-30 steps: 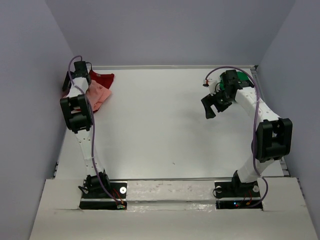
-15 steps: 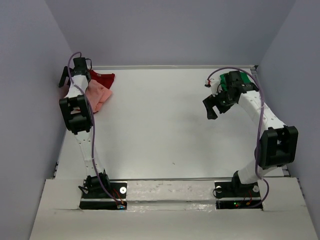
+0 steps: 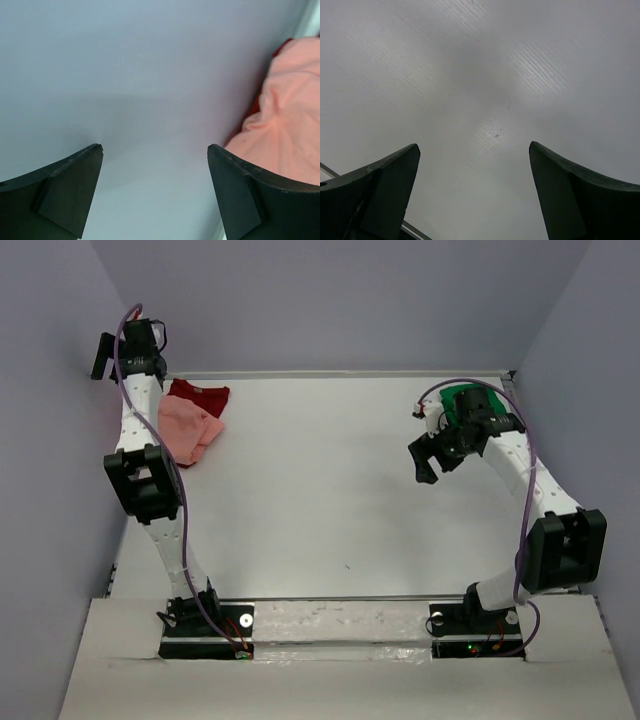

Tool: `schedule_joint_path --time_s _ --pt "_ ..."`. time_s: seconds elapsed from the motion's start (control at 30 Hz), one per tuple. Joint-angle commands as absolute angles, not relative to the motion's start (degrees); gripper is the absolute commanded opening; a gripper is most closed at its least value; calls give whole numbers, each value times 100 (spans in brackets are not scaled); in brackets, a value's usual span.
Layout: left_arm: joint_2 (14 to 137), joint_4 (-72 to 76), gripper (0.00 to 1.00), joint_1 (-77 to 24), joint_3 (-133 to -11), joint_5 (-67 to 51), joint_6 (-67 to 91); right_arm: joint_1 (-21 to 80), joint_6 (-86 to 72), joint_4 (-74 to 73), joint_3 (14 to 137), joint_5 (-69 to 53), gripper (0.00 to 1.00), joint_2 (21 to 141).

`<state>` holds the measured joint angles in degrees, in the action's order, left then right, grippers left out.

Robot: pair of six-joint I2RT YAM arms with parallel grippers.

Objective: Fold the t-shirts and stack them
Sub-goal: Put the neatly folded tshirt into the corner of the board with the left arm

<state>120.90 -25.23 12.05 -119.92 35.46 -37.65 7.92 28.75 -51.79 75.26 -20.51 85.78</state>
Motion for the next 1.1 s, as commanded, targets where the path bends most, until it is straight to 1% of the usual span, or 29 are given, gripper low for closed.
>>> schedule_joint_path --time_s 0.0,0.07,0.13,0.17,0.2,0.23,0.27,0.33,0.47,0.73,1.07 --pt "11505 -3699 98 1169 -12252 1964 -3463 800 2944 -4983 7401 -2224 96 8279" --pt "11548 -4110 91 1169 -12234 1146 -3270 800 2936 -4975 7383 -2197 96 8279" --pt "11636 -4419 82 1169 -12252 390 -3287 800 2936 -4975 7365 -2180 96 8297" --pt "11741 -4551 77 1178 -12243 -335 -3287 800 2936 -4983 7365 -2162 96 8297" --pt "11812 -4779 68 1169 -12243 -630 -3287 800 2927 -4983 7365 -2145 96 8314" --pt "11969 -4886 65 1169 -12278 -1172 -3296 800 2927 -4983 7383 -2145 96 8323" --pt "12058 -5113 64 1169 -12313 -1413 -3322 800 2918 -4983 7383 -2118 96 8332" --pt "12286 -5238 65 1169 -12384 -1957 -3366 800 2918 -4992 7392 -2092 96 8349" --pt "12322 -4854 68 1187 -12121 -2206 -3314 800 2918 -5027 7374 -2022 96 8393" --pt "12612 -4694 68 1195 -12112 -2180 -3226 800 2892 -5045 7391 -1890 96 8587" --pt "12894 -4238 68 1266 -11541 -2390 -3243 800 2874 -5168 7497 -1837 96 8763"
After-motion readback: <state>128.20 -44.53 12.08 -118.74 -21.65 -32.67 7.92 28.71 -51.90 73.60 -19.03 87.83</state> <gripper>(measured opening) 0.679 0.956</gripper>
